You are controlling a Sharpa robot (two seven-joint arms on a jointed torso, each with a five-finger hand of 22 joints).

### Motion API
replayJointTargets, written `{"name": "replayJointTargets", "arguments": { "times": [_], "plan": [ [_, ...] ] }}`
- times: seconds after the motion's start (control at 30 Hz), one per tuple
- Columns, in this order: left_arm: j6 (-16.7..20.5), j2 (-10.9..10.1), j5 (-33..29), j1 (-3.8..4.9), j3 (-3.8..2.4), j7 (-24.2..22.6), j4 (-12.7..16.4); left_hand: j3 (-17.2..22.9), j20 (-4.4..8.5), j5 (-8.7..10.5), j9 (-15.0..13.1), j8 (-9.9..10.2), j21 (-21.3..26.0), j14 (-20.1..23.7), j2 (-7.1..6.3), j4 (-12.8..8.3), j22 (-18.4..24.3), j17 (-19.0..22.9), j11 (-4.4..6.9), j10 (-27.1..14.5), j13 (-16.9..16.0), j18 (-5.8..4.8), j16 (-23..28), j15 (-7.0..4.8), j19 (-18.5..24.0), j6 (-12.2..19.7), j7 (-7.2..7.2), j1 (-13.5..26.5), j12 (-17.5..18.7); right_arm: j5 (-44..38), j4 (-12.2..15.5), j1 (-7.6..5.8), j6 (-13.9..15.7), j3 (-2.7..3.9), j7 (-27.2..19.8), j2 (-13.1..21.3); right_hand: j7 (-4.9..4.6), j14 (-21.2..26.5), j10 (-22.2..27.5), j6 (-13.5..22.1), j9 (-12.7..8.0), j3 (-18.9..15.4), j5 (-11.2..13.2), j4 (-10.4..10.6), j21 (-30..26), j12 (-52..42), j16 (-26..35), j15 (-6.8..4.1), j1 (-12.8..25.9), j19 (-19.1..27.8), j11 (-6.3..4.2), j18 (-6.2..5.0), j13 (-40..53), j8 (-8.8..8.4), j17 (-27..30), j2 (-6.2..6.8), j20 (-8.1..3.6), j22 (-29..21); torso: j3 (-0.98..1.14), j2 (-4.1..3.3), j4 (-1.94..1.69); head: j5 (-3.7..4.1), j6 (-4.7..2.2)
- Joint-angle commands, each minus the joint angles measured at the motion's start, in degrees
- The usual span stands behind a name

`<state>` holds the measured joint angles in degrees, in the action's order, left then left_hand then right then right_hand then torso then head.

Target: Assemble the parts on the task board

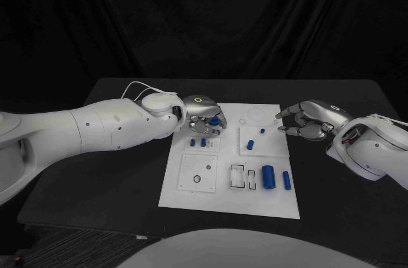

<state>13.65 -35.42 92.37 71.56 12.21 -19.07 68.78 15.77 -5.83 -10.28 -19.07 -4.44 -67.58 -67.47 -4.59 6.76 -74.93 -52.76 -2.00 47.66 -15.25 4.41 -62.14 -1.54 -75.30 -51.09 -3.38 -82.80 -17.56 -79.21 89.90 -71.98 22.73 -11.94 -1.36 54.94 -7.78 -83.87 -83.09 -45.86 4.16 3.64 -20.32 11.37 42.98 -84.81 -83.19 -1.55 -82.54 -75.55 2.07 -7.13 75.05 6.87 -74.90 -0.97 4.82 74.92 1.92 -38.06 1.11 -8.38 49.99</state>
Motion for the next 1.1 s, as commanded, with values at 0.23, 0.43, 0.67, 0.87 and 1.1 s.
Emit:
{"name": "replayJointTargets", "arguments": {
  "times": [0.23, 0.43, 0.67, 0.87, 1.1],
  "plan": [
    [-2.1, 0.8, 0.2, -0.58, -0.05, 1.2, -1.2, 1.0, 0.14, -1.08, 0.4, -0.1, -0.5, -0.5, -0.12, -0.6, -8.8, -0.5, -0.01, 1.2, 0.2, 0.34, -0.7, 0.00, -0.7, -0.8, -0.09, -1.0, -0.5, -0.1, 0.0, 0.14, -0.1, 0.03, 0.3, -0.1, 0.00, -3.4, -0.1, -0.5, 0.1, 0.1, -0.2, 0.0, 0.3, 0.2, -0.1, 0.07, 0.1, -0.1, 0.14, -0.48, 9.4, -0.02, -9.7, 0.07, -0.10, 5.0, -0.02, 0.00, 0.07, 0.16, 0.01],
    [-2.4, 1.0, 0.3, -0.97, -0.05, 1.3, -1.8, 1.3, 0.15, -1.05, 0.5, -0.1, -0.5, -0.6, -0.18, -0.8, -8.8, -0.5, 0.07, 1.8, 0.1, 0.33, -0.8, 0.00, -0.7, -1.0, -0.14, -0.9, -0.9, -0.1, -0.1, 0.15, -0.1, 0.03, 0.4, -0.2, -0.01, -3.4, 0.0, -0.6, 0.0, 0.1, -0.1, 0.0, 0.2, 0.3, -0.1, 0.08, 0.2, -0.1, 0.14, -0.50, 9.3, -0.04, -9.7, 0.12, -0.10, 5.0, -0.03, 0.00, -0.01, 0.32, 0.01],
    [-2.1, 1.1, 0.3, -1.38, -0.05, 1.0, -2.2, 1.9, 0.21, -1.16, 0.7, -0.4, -0.7, -0.6, 0.03, -1.3, -8.9, -0.7, 0.10, 3.4, -0.6, 0.29, -1.0, -0.07, -0.9, -1.6, 0.05, -1.1, -2.2, -0.1, -0.3, 0.16, 0.2, 0.03, 0.1, -0.4, -0.01, -3.4, 0.0, -0.6, 0.0, 0.1, -0.1, 0.0, 0.2, 0.3, -0.1, 0.08, 0.2, -0.1, 0.14, -0.50, 9.3, -0.04, -9.7, 0.12, -0.10, 5.0, -0.03, -0.04, 0.03, 0.33, 0.01],
    [0.0, 1.2, 0.3, -1.69, -0.06, -0.1, -2.3, 2.6, 0.27, -1.44, 0.4, -1.9, -2.2, -1.8, 0.97, -2.3, -9.3, -1.9, 0.75, 5.6, -2.1, 0.00, -2.3, -0.50, -1.9, -4.5, 0.06, -1.5, -4.6, -0.1, -0.3, 0.17, 0.7, 0.03, -0.4, -0.5, -0.01, -3.4, -0.2, -0.6, 0.0, 0.1, -0.1, 0.1, 0.4, 0.1, -0.2, 0.08, 0.2, -0.2, 0.15, -0.46, 9.4, -0.04, -9.8, 0.13, -0.09, 5.1, -0.02, -0.03, -0.01, 0.36, 0.01],
    [2.3, 1.1, 0.3, -1.88, -0.06, -1.8, -2.5, 2.7, 0.48, -3.22, -0.2, -3.8, -4.3, -3.5, 1.73, -3.2, -9.8, -3.1, 1.44, 8.9, -3.5, -0.39, -3.5, -0.98, -3.4, -8.3, 0.16, -1.6, -7.2, -0.1, -0.4, 0.19, 0.7, 0.03, -0.4, -0.6, 0.00, -3.4, -0.2, -0.7, 0.0, 0.2, -0.1, 0.1, 0.5, 0.1, -0.2, 0.08, 0.2, -0.2, 0.14, -0.44, 9.4, -0.02, -9.8, 0.10, -0.09, 5.1, -0.01, 0.00, -0.06, 0.35, 0.01]
  ]
}}
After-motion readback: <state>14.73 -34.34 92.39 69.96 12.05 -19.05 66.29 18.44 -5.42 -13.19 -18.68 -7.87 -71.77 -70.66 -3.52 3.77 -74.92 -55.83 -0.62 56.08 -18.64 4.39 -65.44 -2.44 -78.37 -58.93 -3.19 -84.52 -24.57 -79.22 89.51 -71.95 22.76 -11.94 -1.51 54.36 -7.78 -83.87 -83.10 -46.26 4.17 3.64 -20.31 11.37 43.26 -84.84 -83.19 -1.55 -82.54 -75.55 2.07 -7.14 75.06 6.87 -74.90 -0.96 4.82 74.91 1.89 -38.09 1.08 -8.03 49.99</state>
